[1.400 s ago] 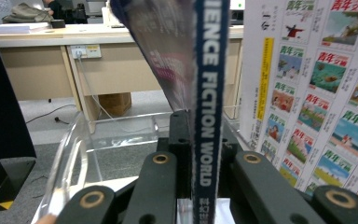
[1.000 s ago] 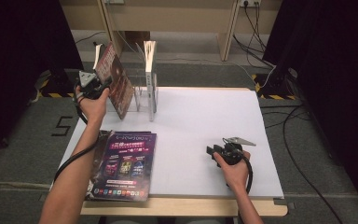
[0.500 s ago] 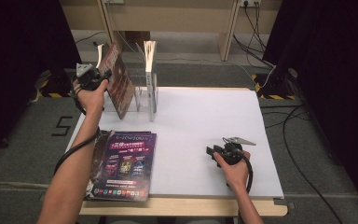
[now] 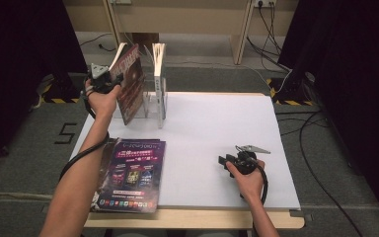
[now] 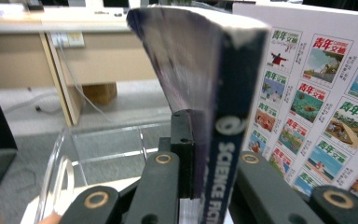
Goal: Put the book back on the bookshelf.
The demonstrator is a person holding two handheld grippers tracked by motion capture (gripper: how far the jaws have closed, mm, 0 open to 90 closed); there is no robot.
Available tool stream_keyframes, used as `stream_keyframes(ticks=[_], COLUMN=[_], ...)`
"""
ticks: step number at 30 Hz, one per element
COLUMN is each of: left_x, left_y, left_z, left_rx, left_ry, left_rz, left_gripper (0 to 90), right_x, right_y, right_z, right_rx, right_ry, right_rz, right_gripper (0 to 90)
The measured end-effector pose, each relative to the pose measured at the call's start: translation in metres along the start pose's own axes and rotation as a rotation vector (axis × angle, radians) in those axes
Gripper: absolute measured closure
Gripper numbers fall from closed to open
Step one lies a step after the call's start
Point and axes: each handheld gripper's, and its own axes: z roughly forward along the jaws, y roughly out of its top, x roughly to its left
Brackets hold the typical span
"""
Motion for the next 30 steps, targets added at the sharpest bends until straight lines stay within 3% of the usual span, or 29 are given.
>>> stream_keyframes(ticks=[4,9,10,17,30], left_x=[-0.004,-0.006,-0.005,-0.002,0.002], left_y=[-0.003,-0.015,-0.017,-0.017,-0.024], left_z=[-0.003,-0.004,-0.004,-0.006,-0.016], left_rx=[-0.070,-0.077,-0.098,-0.090,-0.058], left_ry=[0.028,0.077,0.082,0.099,0.063], left_rz=[0.025,0.061,0.049,0.035,-0.050], left_gripper=[83.8,83.7,83.6,81.5,63.8], right_x=[-0.001,-0.001,-0.001,0.000,0.000], right_y=[0.000,0.000,0.000,0.000,0.000], right_z=[0.000,-0.001,-0.001,-0.002,-0.002], right_rx=[-0.008,-0.007,-0.008,-0.007,-0.007], right_ry=[0.001,-0.002,-0.002,-0.001,0.001], right_rz=[-0.003,0.001,0.002,0.005,0.002], right_gripper=[58.5,58.6,58.6,58.5,58.4])
